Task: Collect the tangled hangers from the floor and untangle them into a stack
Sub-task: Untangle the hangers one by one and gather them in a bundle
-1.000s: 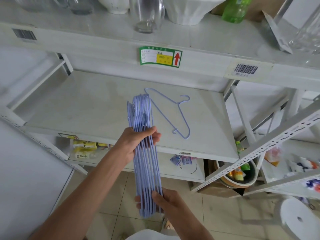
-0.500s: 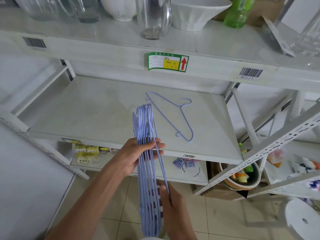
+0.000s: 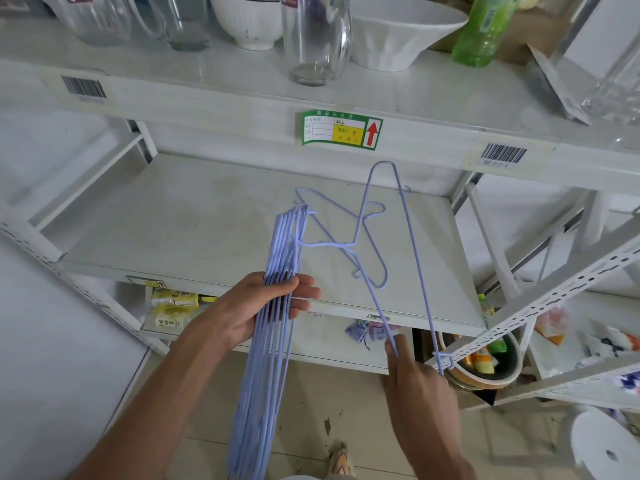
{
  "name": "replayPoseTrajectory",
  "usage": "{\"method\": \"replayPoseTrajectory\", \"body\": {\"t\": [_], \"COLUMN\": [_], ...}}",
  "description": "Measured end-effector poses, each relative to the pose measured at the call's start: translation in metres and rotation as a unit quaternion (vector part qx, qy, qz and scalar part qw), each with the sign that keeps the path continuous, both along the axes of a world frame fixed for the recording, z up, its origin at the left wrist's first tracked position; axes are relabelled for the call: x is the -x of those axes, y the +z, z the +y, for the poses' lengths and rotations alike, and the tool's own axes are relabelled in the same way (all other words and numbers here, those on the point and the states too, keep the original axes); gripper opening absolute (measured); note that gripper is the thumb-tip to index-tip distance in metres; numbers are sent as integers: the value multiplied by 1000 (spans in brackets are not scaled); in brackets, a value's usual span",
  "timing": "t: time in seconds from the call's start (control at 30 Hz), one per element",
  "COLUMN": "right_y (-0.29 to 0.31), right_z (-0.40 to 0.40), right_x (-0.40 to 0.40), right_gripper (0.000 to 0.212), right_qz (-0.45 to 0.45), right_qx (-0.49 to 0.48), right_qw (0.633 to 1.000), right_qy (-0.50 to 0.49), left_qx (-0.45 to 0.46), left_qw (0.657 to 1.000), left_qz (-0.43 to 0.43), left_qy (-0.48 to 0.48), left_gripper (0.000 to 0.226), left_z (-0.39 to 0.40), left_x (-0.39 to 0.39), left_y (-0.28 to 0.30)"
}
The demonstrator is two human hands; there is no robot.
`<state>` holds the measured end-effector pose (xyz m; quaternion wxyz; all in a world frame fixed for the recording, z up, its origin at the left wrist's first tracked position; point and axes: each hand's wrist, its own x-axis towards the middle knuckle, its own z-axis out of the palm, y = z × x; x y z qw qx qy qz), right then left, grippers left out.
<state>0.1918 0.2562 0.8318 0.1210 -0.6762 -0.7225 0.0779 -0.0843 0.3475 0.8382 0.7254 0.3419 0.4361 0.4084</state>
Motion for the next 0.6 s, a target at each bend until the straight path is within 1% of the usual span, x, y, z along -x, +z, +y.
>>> {"method": "replayPoseTrajectory", "body": {"t": [0.07,0.17,0.23,0.27,0.33,0.4,0.43,0.47,0.53,0.57,0.6], "right_y": [3,9,18,22,25,28,29,32,34,34,33], "right_z": [9,24,29,29,28,27,27,26,23,19,14], "right_x": [-10,-32,-43,-49,-63,-73,-76,-76,-69,-64,-57], "right_gripper": [19,14,20,23,29,34,34,29,16,17,22], "right_qz": [4,99,152,160,136,79,59,52,71,99,139], "right_qx": [10,34,49,52,38,-2,-28,-48,-74,-83,-87], "right_qw": [1000,991,979,975,976,984,986,986,984,982,977], "right_qy": [24,82,129,145,164,162,155,150,144,140,134], "left_qx": [-9,-21,-26,-29,-35,-41,-40,-37,-29,-24,-15], "left_qw": [1000,998,994,992,987,982,981,980,982,984,988], "left_qz": [-7,7,16,20,30,41,45,47,49,47,40], "left_qy": [-17,-62,-103,-123,-157,-180,-185,-188,-181,-169,-148], "left_gripper": [31,37,39,40,45,49,49,48,45,42,38], "left_z": [2,4,6,7,9,11,12,13,17,19,21], "left_x": [1,6,12,15,22,25,25,24,19,16,12], "left_y": [1,6,12,16,23,29,31,33,34,34,32]}}
